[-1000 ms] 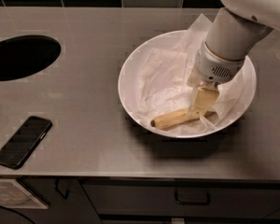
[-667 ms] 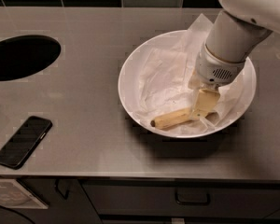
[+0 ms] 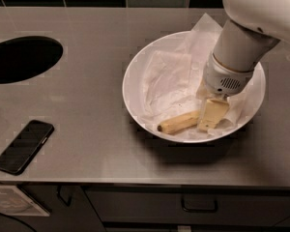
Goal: Pick banana from white bowl
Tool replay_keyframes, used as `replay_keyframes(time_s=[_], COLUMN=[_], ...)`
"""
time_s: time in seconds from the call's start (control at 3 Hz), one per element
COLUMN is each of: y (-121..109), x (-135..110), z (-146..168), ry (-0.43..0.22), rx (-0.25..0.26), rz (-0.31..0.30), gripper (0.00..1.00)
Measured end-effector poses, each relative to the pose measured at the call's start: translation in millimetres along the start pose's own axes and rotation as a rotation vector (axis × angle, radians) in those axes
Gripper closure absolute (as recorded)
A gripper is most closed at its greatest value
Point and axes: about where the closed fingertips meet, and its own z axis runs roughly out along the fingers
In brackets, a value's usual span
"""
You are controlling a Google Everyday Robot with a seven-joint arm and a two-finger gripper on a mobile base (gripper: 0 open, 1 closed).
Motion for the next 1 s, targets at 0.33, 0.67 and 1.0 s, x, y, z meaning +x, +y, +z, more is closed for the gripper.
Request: replay_keyframes(time_s=[0.33, 0.67, 1.0], y=[1.2, 1.2, 1.2], x=[0.0, 0.0, 0.0], z=[8.8, 9.2, 9.2], ry=[0.008, 0.009, 0.009], rx=[-0.029, -0.030, -0.030], rz=[-0.005, -0.005, -0.005], gripper=[0.39, 0.56, 0.78])
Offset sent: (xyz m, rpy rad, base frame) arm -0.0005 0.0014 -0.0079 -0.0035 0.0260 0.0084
